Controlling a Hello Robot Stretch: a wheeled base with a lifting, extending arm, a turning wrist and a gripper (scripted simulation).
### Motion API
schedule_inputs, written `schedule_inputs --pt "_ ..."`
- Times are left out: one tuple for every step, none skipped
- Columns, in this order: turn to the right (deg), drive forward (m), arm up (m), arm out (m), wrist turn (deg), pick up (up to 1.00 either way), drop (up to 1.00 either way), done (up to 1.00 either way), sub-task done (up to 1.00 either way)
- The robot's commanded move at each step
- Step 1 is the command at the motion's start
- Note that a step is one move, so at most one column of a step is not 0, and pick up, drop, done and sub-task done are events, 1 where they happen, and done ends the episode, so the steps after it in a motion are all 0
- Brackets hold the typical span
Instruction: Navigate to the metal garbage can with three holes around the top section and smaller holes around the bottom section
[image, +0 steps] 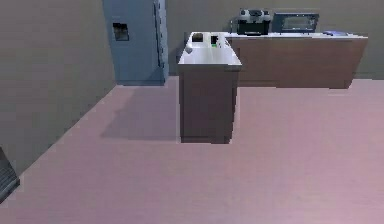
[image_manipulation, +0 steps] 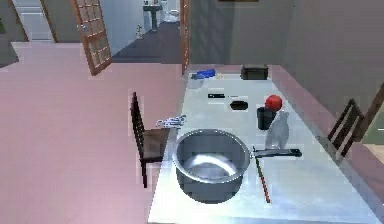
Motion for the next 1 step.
schedule_inputs --pt "3.0 0.00 0.00 0.00 0.0 0.00 0.00 0.00 0.00"
